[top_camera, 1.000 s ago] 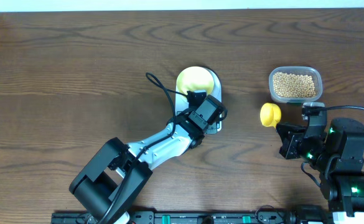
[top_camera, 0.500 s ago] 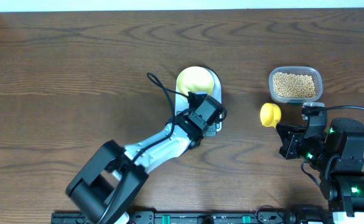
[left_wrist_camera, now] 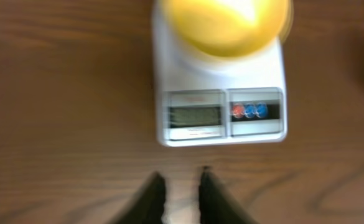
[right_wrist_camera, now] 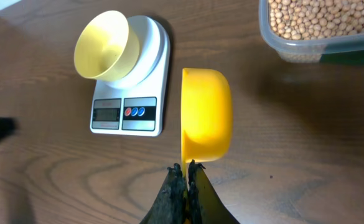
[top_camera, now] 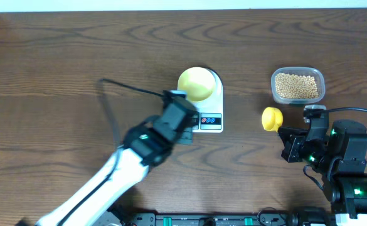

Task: Scoop item into bowl and weigh 50g on scale
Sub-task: 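Retract the left gripper from the scale to a hover pose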

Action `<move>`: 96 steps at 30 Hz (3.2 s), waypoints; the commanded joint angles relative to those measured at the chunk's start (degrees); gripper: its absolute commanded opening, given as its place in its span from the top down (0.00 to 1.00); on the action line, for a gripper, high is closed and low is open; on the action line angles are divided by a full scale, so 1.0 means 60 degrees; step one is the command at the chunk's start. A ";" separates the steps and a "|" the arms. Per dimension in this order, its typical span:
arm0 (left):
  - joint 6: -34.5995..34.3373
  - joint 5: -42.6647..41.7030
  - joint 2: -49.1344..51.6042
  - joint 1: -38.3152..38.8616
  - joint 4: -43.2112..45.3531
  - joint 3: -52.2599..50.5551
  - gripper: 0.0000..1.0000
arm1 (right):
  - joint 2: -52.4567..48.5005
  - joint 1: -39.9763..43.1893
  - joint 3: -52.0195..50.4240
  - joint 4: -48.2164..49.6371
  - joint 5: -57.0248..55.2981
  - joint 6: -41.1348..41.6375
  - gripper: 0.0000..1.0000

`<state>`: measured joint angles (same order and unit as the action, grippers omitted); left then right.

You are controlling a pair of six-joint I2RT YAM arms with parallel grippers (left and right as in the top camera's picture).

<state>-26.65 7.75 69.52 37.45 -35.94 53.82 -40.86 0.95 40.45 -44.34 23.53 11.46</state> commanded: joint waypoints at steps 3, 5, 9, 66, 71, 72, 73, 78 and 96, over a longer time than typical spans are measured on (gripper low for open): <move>0.0441 0.0331 -0.2073 -0.1384 -0.0776 0.0098 0.01 | 0.0029 0.0022 0.0153 -0.0073 0.0171 0.0095 0.99; 0.0441 0.0328 -0.2528 -0.1687 -0.1140 0.0098 0.00 | 0.0029 0.0022 0.0153 -0.0069 0.0171 0.0120 0.99; 0.0200 0.0117 -0.2911 -0.1829 -0.2211 0.0098 0.00 | 0.0029 0.0022 0.0153 -0.0069 0.0171 0.0120 0.99; 1.0801 -0.6492 -0.1100 -0.4623 -0.5424 0.2444 0.00 | 0.0033 0.0022 0.0153 -0.0787 0.0670 0.0834 0.99; 1.0797 -0.5566 -0.1122 -0.4623 -0.5428 0.2444 0.00 | 0.0033 0.0022 0.0153 -0.0790 0.0674 0.0834 0.99; 1.0794 -0.5293 -0.1122 -0.4623 -0.5428 0.2444 0.00 | 0.0029 0.0022 0.0153 -0.0790 0.0674 0.0834 0.99; 1.0794 -0.5089 -0.1122 -0.4623 -0.5424 0.2444 0.00 | 0.0033 0.0022 0.0153 -0.0790 0.0674 0.0838 0.99; 1.0794 -0.4994 -0.1122 -0.4623 -0.5359 0.2444 0.00 | 0.0033 0.0022 0.0153 -0.0790 0.0674 0.0838 0.99; 1.0801 -0.5461 -0.1118 -0.4623 -0.5319 0.2444 0.00 | 0.0033 0.0022 0.0153 -0.0608 0.0601 0.0357 0.99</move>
<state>37.56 -24.05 63.11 9.96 -67.77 67.77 -40.86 0.95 40.45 -48.16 27.00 14.59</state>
